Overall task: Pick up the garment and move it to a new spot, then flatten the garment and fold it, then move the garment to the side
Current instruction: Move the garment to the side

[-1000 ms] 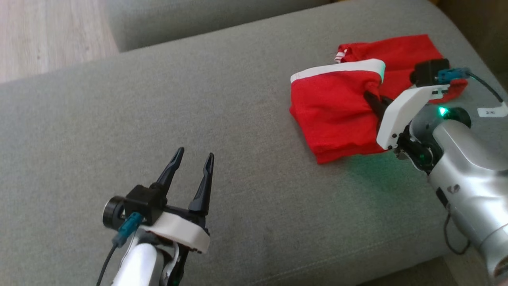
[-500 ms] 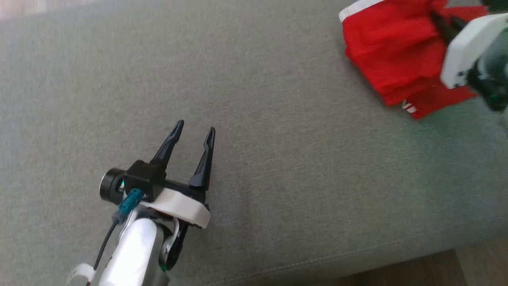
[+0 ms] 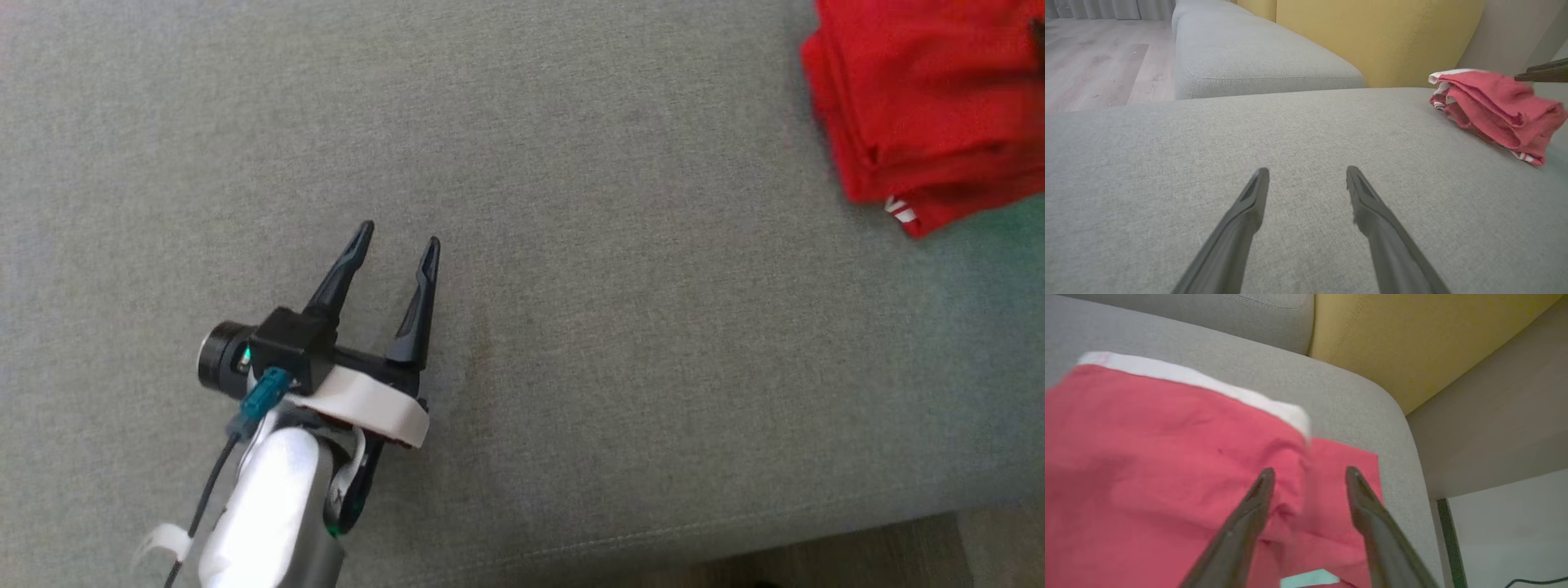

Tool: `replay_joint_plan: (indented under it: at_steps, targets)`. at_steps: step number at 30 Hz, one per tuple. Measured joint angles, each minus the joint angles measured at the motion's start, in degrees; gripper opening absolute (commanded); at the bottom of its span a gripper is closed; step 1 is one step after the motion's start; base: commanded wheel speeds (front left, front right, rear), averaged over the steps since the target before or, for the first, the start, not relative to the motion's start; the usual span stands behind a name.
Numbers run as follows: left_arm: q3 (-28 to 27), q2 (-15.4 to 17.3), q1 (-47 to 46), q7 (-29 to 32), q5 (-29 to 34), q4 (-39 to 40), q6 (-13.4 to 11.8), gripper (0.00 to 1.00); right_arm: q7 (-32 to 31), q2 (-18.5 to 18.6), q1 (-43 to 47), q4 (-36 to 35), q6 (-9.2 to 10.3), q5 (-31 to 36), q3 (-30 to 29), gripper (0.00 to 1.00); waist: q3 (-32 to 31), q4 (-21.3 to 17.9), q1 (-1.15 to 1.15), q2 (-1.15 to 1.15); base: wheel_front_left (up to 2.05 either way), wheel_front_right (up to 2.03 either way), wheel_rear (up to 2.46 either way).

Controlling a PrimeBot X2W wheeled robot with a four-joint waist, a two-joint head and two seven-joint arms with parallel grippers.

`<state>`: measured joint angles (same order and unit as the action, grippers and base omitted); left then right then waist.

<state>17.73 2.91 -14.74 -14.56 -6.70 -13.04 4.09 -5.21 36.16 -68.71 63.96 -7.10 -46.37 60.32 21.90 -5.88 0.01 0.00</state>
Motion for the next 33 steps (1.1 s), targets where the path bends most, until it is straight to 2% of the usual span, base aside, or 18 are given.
replay_joint_plan:
  at_steps: [8,14,18,24,27,30,31,33]
  targets:
    - [-2.35,0.23,0.08,0.00,-0.05,0.65,-0.14,1.00,6.03,-3.48,0.03,7.72,0.00,2.66,0.14,1.00,-2.44,0.31,0.00,0.00,0.00,0.00,0.00]
    - [-5.46,0.22,2.38,-0.09,-0.90,2.55,-0.44,1.00,15.82,-6.72,0.23,8.08,0.00,1.78,-2.63,1.00,-7.70,0.22,0.00,0.00,0.00,0.00,0.00]
    - [-8.04,0.27,5.20,-0.11,-2.52,2.71,-1.09,1.00,18.83,-7.78,1.50,4.87,0.00,-0.02,-4.94,1.00,-12.04,0.34,0.00,0.00,0.00,0.00,0.00]
    - [-10.68,0.48,6.91,-0.11,-4.05,2.91,-1.01,1.00,19.53,-8.02,7.43,-2.26,0.00,-2.20,-8.86,1.00,-17.58,0.70,-0.01,0.00,0.00,0.00,0.00]
    - [-11.62,0.62,7.65,-0.12,-4.63,3.69,-0.82,1.00,19.58,-7.97,12.05,-7.82,0.00,-1.82,-13.12,1.00,-20.56,1.05,-0.01,0.00,0.00,0.00,0.00]
    - [-12.99,0.69,8.26,-0.14,-4.46,3.70,-1.69,1.00,19.59,-7.94,17.75,-13.38,0.00,-0.13,-18.42,1.00,-22.51,1.66,-0.01,0.00,0.00,0.00,0.00]
    - [-13.05,0.70,8.64,-0.14,-4.46,3.19,-2.16,1.00,19.59,-7.97,22.63,-16.90,0.00,1.76,-22.90,1.00,-23.00,2.37,-0.01,0.00,0.00,0.00,0.00]
    - [-13.06,0.70,8.69,-0.14,-4.46,1.65,-2.59,1.00,19.59,-8.69,27.81,-20.63,0.00,4.24,-27.62,1.00,-23.17,3.09,-0.01,0.00,0.00,0.00,0.00]
